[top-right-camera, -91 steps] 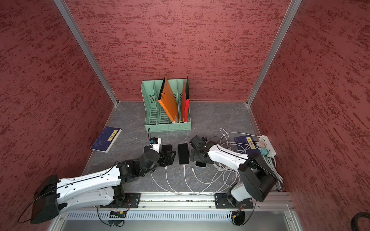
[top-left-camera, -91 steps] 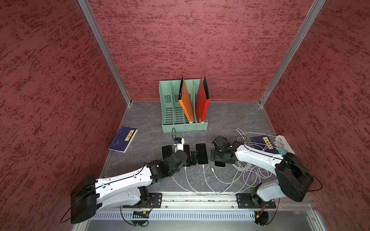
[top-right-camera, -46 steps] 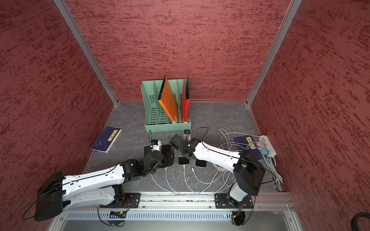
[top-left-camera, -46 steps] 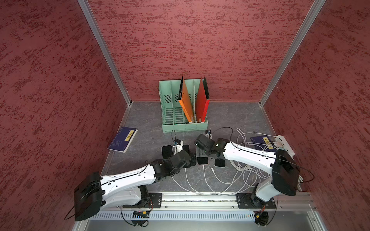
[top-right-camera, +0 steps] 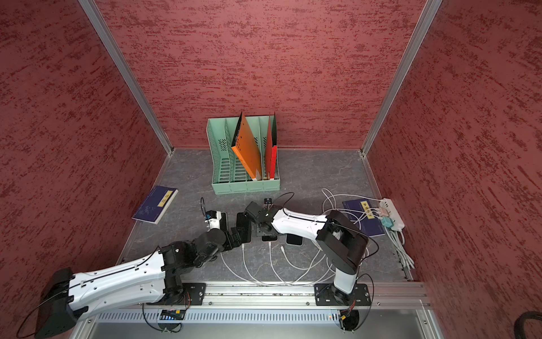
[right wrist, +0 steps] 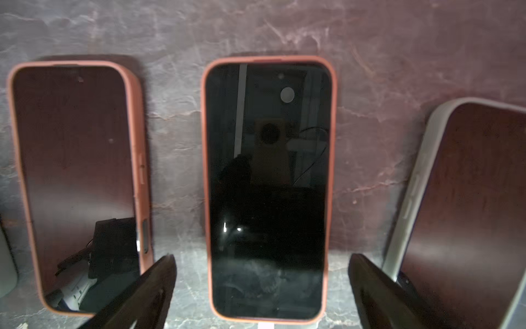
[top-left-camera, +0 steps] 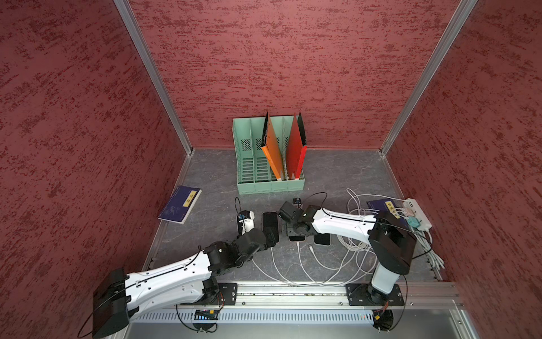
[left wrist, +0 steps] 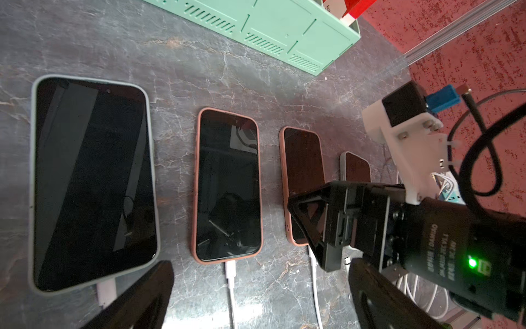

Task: Unplug the charging cable from the phone
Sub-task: Pick up the phone at the center of the board.

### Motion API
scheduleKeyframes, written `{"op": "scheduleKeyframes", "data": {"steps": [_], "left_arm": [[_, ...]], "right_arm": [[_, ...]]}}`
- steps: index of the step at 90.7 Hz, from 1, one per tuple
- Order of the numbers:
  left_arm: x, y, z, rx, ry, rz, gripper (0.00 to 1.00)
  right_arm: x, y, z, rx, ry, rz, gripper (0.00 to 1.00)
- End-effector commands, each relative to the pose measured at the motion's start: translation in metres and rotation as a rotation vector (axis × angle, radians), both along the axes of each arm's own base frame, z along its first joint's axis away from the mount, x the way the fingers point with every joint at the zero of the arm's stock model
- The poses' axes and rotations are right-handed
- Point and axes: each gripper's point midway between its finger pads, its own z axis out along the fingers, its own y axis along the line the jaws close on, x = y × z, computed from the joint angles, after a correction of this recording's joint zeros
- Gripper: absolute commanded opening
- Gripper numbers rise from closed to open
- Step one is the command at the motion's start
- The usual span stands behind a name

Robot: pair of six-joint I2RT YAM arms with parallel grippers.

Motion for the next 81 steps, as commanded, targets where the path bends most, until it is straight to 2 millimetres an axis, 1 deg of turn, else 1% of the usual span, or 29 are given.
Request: {"op": "scheduleKeyframes", "data": {"steps": [1, 17, 30, 45, 62, 81], "left_arm": [[0.001, -0.006, 0.002, -0.024, -0.022, -0.005, 1.0], [0.003, -0.016, 0.001, -0.035, -0.026, -0.027, 1.0], [0.001, -0.022, -0.001, -0.065, -0.027, -0.039, 1.0], [-0.002, -0.029, 0.001, -0.095, -0.046, -0.051, 1.0], [-0.002, -0.035, 0.001, -0.092, -0.05, -0.064, 1.0], [-0.001, -0.04, 0.001, -0.101, -0.053, -0.068, 1.0]], "right_arm": [[0.002, 0.004, -0.003, 0.047, 0.031, -0.004, 0.98], [0.004, 0.007, -0.011, 0.035, 0.06, -0.004, 0.99], [0.007, 0.008, -0.013, 0.021, 0.074, -0.006, 0.98], [0.009, 0.008, -0.014, 0.006, 0.078, 0.001, 0.98], [0.009, 0.004, -0.016, -0.018, 0.088, -0.009, 0.98], [0.009, 0.0, -0.02, -0.028, 0.106, -0.017, 0.94]]}}
